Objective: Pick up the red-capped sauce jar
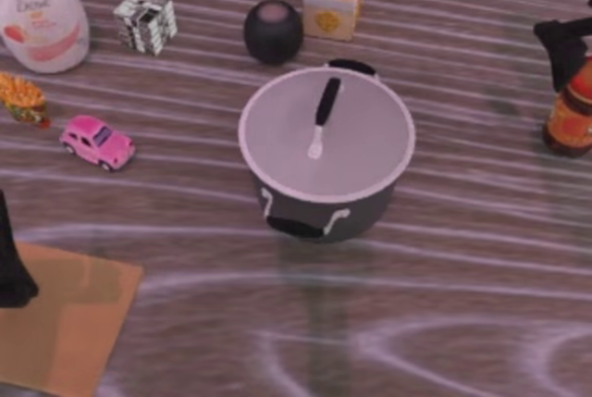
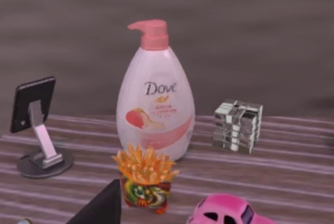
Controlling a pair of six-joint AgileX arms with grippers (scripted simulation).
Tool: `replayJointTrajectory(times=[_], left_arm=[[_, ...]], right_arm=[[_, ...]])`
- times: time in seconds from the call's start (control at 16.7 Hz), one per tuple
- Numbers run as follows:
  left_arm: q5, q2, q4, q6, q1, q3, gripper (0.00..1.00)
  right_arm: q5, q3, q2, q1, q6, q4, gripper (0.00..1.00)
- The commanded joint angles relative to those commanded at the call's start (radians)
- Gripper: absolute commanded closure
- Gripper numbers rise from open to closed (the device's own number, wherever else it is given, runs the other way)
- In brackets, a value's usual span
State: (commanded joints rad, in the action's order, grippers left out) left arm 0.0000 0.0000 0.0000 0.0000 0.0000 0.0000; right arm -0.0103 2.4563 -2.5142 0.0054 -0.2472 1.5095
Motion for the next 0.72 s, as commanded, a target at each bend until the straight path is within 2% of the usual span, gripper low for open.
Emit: replayJointTrajectory(times=[0.3,0.72], left_arm=[[0.0,0.0,0.0,0.0,0.0,0.0,0.0],[0.0,0.0,0.0,0.0,0.0,0.0,0.0]], right_arm=[[0.0,-0.02,0.003,-0.002,-0.002,-0.019,0.0],[0.0,-0.239,0.024,0.001,0.0,-0.215,0.0]])
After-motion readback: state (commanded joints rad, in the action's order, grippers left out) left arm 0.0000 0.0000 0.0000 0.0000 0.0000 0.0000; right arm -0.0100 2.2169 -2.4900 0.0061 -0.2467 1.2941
